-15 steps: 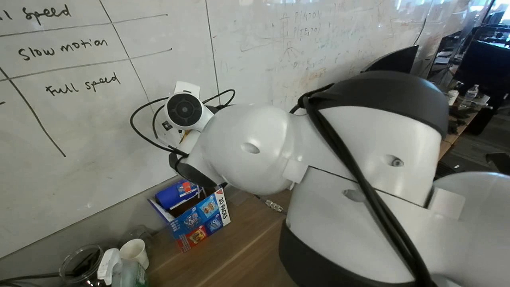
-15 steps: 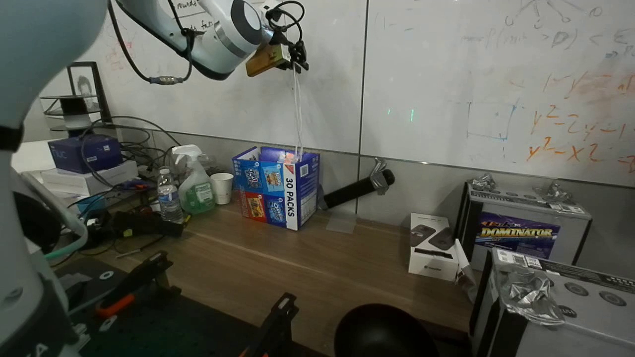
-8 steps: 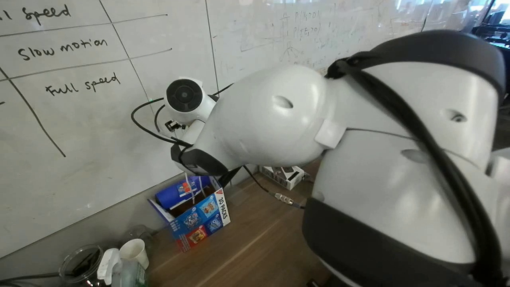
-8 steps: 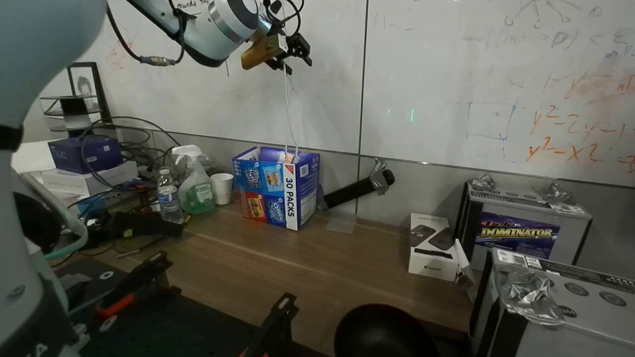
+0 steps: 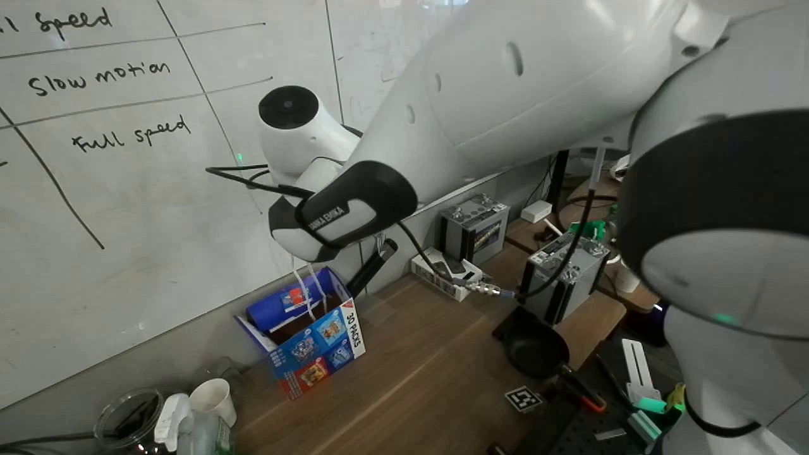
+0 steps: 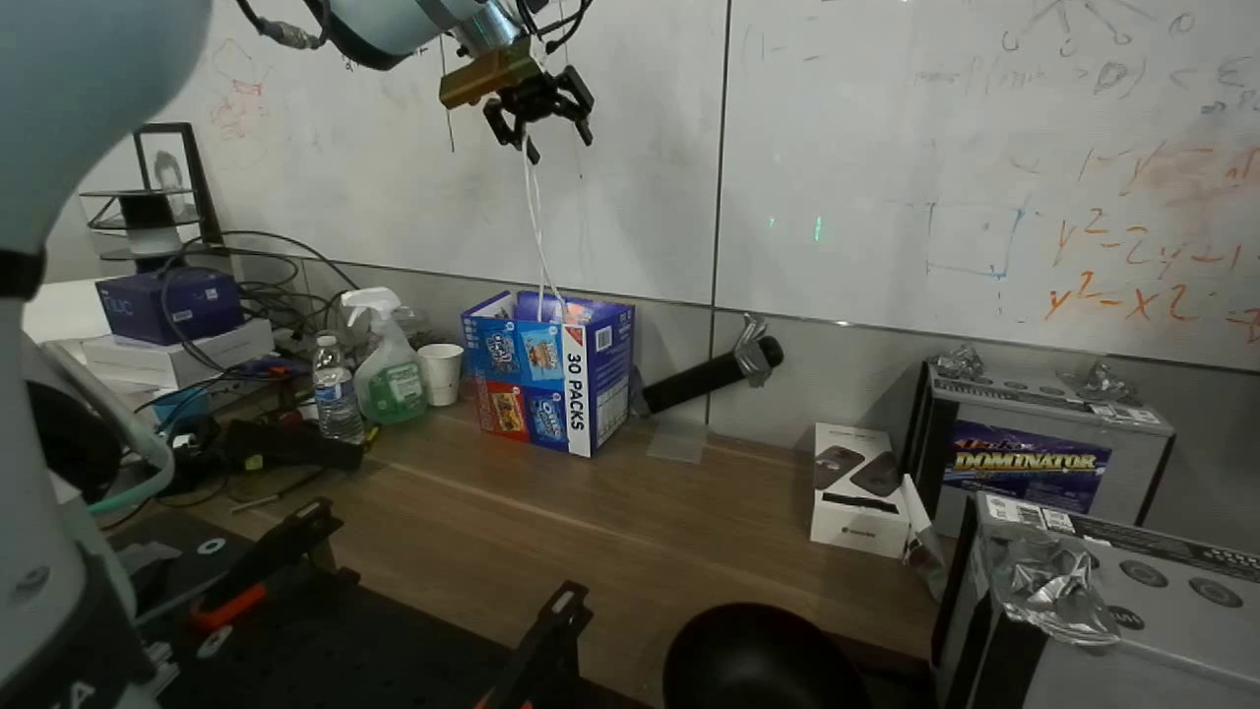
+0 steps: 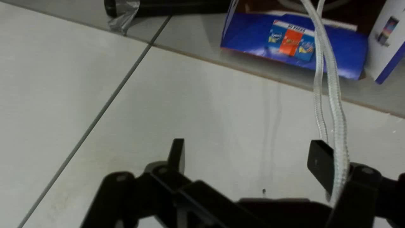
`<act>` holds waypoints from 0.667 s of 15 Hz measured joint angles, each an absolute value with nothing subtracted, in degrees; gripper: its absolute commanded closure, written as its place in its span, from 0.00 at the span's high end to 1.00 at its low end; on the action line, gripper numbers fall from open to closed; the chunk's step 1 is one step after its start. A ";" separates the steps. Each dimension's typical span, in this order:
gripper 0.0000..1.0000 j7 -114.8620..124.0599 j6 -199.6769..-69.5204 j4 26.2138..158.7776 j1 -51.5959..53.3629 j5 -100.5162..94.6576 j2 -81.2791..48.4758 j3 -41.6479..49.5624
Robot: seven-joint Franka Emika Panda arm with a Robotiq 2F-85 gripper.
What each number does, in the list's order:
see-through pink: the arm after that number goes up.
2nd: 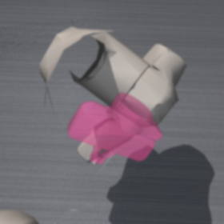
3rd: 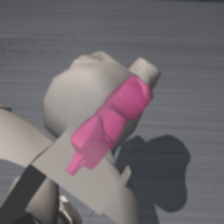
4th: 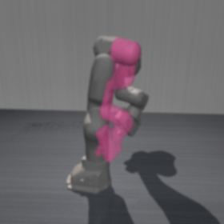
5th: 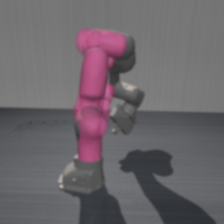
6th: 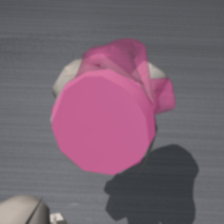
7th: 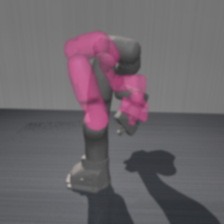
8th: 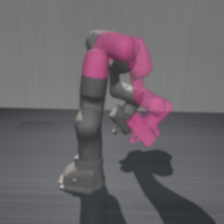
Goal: Put the white strings inside the box.
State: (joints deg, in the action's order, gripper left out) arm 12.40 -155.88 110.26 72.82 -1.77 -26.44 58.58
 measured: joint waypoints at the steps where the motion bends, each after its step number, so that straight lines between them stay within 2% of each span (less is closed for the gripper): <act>1: 1.00 11.81 -153.56 110.33 71.00 -2.72 -24.16 55.73; 5: 1.00 7.91 -147.66 110.25 58.04 -2.81 -18.37 39.50; 10: 1.00 6.33 -147.31 107.10 37.49 -2.35 -21.08 17.35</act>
State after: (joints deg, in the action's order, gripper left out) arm 6.33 -147.31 107.10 37.49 -2.35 -21.08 17.35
